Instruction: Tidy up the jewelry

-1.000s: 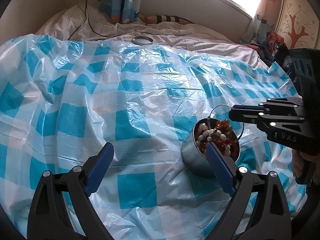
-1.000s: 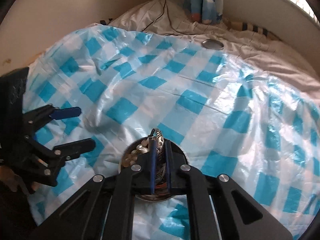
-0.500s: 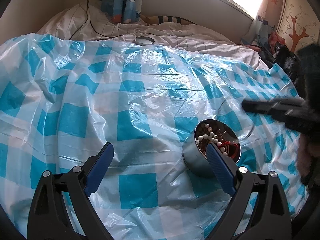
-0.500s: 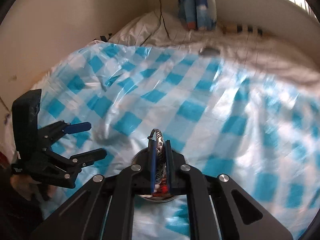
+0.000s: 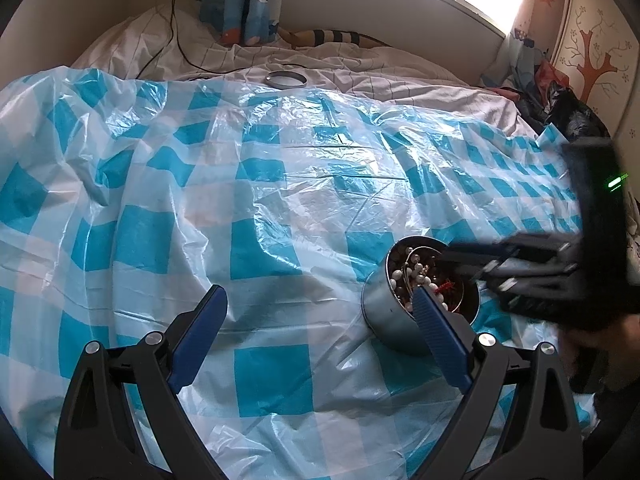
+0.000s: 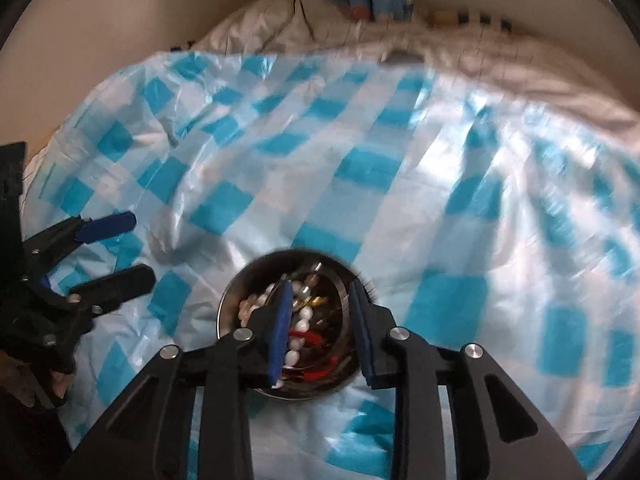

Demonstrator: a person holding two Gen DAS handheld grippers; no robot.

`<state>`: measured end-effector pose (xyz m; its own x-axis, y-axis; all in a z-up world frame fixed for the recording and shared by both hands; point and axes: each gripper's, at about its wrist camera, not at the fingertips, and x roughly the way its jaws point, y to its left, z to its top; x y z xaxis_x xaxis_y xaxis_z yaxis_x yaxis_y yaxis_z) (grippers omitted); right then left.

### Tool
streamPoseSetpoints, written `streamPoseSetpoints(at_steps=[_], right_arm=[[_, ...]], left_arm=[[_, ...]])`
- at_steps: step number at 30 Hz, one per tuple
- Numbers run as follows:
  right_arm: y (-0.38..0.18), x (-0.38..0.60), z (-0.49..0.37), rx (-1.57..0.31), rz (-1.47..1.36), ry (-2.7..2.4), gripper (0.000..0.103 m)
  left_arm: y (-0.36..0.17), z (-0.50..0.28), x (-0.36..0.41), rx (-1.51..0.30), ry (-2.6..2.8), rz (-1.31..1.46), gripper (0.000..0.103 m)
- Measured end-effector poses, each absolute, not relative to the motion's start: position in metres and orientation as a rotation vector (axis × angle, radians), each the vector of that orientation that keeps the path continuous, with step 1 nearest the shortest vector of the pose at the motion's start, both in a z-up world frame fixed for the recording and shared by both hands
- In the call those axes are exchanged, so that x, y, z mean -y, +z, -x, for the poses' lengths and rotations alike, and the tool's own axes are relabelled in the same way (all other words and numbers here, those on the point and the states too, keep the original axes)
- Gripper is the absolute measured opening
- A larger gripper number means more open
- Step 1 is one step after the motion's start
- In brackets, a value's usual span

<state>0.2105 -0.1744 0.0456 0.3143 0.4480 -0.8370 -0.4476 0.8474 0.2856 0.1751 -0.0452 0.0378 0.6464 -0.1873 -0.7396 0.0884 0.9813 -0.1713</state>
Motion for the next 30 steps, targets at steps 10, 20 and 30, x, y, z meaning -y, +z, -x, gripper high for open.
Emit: streamPoseSetpoints(at_steps=[10,20,30], right_arm=[[0.057,0.178,-0.194,-1.061,-0.031,0.572,0.059],[0.078,0.189,-0.147,-0.91,-0.02,0.386,0.079],[0.078,0.19,-0.126,-0.965,0.103,0.323,0.092]], left_arm=[[0.04,-0.173,0.048,-0.849,-0.157,0.101,0.09],[0.054,-0.161,0.067,-0.806,-0.171,0.026,0.093],[0.06,-0.143,0.091,-0.817,-0.179,-0.034,0.095]])
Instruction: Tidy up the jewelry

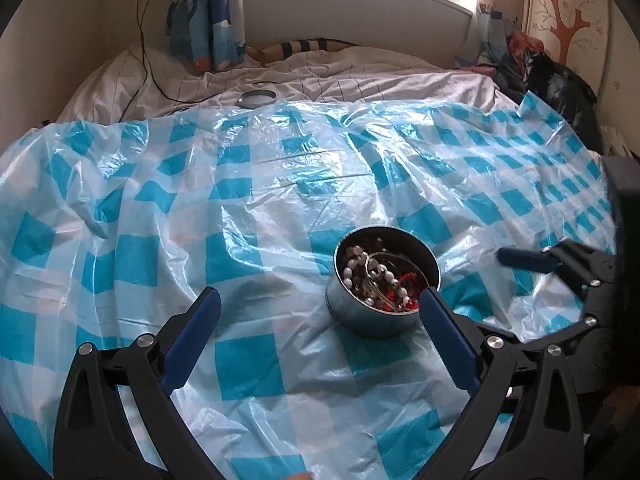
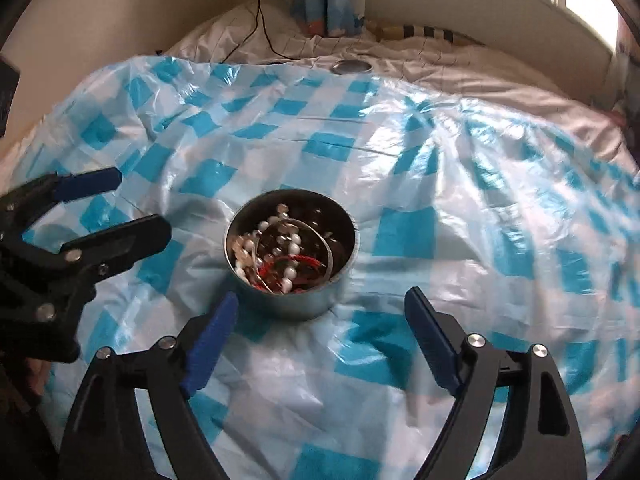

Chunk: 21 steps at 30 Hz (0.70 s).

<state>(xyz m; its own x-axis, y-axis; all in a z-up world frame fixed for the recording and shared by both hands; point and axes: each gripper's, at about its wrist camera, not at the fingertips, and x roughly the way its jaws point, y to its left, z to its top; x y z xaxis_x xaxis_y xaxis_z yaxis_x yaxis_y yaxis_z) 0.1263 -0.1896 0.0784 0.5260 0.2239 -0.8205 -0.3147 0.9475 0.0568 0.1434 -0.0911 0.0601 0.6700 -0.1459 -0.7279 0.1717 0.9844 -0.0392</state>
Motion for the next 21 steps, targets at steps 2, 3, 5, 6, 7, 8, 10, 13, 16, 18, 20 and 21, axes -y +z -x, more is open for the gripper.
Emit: streamPoseSetpoints(at_steps=[2,3,5,6,7,8,10,13,16,18,20,21], right_arm=[[0.077,0.193,-0.119,-0.967,0.126,0.281,0.094],[0.074,0.197,-0.115,-0.979,0.117,0.263,0.094],[0.068,0.204,-0.11,-1.013,0.079,0.229,0.094],[0.064,0.209,-0.107,-1.034,0.041,0.197,0.094],[0.062,0.212,-0.104,-1.046,0.013,0.176,0.094],[0.059,0.214,-0.099,-1.056,-0.019,0.15,0.094],[0.057,0.216,-0.088,-1.058,-0.072,0.124,0.094],[0.057,0.213,-0.071,-1.031,-0.115,0.11,0.095],[0.057,0.206,-0.061,-1.015,-0.115,0.12,0.095],[0.056,0.204,-0.056,-1.005,-0.123,0.104,0.095],[0.054,0.202,-0.056,-1.018,-0.128,0.102,0.095],[0.053,0.202,-0.056,-1.021,-0.13,0.102,0.095]], left_arm=[[0.057,-0.141,0.093,-0.829,-0.172,-0.042,0.095],[0.055,-0.139,0.094,-0.839,-0.166,-0.045,0.095],[0.053,-0.135,0.096,-0.85,-0.158,-0.038,0.095],[0.053,-0.132,0.096,-0.852,-0.153,-0.034,0.095],[0.053,-0.129,0.095,-0.851,-0.146,-0.029,0.095],[0.051,-0.124,0.094,-0.851,-0.136,-0.024,0.095],[0.045,-0.113,0.091,-0.861,-0.116,-0.007,0.095],[0.038,-0.104,0.089,-0.895,-0.114,0.026,0.095],[0.038,-0.098,0.09,-0.89,-0.103,0.029,0.095],[0.04,-0.095,0.089,-0.868,-0.08,0.04,0.095],[0.04,-0.096,0.087,-0.852,-0.06,0.055,0.095],[0.04,-0.096,0.087,-0.846,-0.053,0.059,0.095]])
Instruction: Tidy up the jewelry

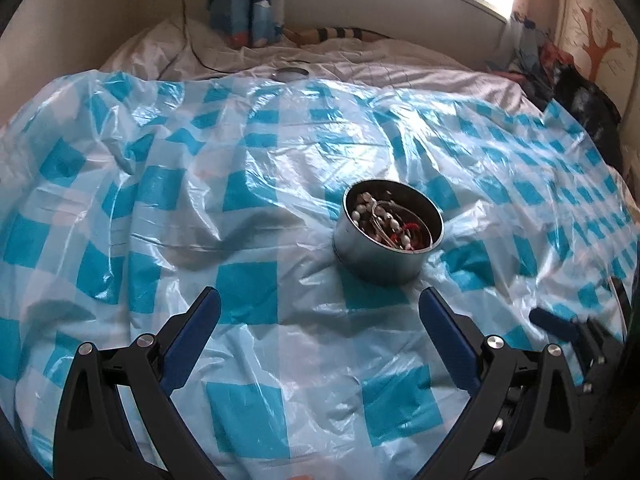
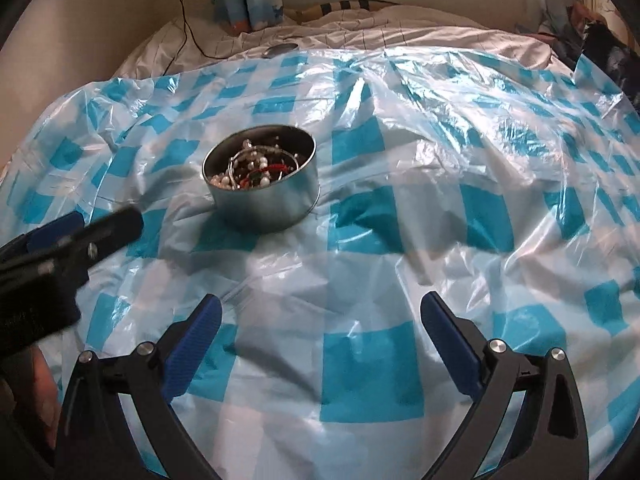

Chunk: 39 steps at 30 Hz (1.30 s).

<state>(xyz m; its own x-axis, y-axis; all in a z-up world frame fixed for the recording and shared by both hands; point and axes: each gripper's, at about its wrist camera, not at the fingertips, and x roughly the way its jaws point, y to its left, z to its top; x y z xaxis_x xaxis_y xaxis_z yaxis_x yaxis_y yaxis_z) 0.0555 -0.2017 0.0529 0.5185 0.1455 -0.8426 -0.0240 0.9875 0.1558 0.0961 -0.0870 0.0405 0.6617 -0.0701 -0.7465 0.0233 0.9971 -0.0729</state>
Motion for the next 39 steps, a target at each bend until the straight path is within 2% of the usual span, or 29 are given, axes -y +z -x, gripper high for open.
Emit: streamPoseSetpoints(at_steps=[39], right_arm=[[0.05,0.208,-0.073,-1.013,-0.111,0.072,0.095]], left_arm=[[0.028,-0.121,0.088,-0.865,-0.018,0.009,0.095]])
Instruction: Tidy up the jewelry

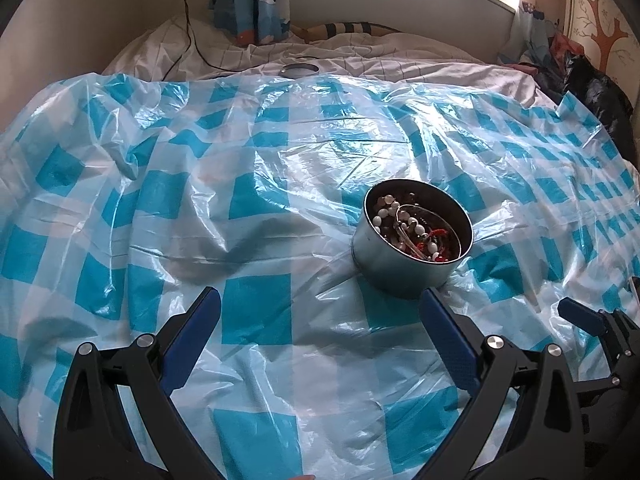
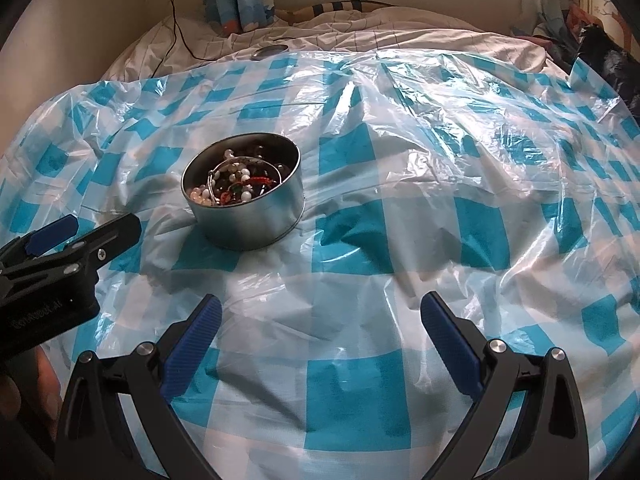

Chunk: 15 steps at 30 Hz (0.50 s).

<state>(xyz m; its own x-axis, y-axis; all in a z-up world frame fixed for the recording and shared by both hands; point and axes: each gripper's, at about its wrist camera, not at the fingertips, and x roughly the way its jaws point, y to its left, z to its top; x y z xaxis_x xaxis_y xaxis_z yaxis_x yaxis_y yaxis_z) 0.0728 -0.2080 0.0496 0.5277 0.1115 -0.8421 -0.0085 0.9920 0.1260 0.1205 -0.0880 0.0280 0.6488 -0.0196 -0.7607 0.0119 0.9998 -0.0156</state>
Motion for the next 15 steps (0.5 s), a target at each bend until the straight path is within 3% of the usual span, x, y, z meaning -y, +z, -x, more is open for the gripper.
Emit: streamPoseSetpoints(at_steps=[15], right_arm=[[0.048,0.2121,-0.0742,-1.016,-0.112,0.07,0.095]], left_arm=[[0.026,-0.1225,0.089,-0.874,-0.006,0.0,0.095]])
